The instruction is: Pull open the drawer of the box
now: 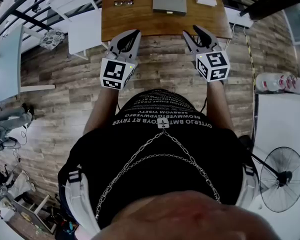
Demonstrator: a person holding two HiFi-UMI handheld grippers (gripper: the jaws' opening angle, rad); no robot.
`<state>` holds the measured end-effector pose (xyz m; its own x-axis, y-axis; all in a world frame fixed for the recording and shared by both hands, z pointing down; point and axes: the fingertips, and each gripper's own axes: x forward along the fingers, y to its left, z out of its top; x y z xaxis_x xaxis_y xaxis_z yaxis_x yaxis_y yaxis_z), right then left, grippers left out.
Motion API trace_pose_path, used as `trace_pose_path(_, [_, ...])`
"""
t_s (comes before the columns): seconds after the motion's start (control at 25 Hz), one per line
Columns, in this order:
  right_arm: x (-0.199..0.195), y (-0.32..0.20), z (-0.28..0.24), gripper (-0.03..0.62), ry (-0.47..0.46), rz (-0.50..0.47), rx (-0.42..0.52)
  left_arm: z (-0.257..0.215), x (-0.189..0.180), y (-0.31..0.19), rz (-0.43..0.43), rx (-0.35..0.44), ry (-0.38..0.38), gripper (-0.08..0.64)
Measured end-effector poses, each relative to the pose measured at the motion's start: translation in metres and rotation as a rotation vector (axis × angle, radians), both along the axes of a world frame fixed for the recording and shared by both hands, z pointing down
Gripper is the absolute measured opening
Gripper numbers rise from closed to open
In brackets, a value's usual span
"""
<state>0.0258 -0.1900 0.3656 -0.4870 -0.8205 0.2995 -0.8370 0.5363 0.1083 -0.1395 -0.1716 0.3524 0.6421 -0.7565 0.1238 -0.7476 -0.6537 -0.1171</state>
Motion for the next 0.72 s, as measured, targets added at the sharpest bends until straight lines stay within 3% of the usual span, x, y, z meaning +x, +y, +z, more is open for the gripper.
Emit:
trace_pose_path(0.4, [-0.017,0.020,0.000,0.164,0.032,0.017,-0.010,0.002,-0.013,0.014,0.042,-0.002,0.034,0.005])
trace_pose_path(0.72, [-0.005,0.031,0.015,0.163,0.032,0.041,-0.027,0.009,0.004,0.019,0.083,0.001,0.034,0.005])
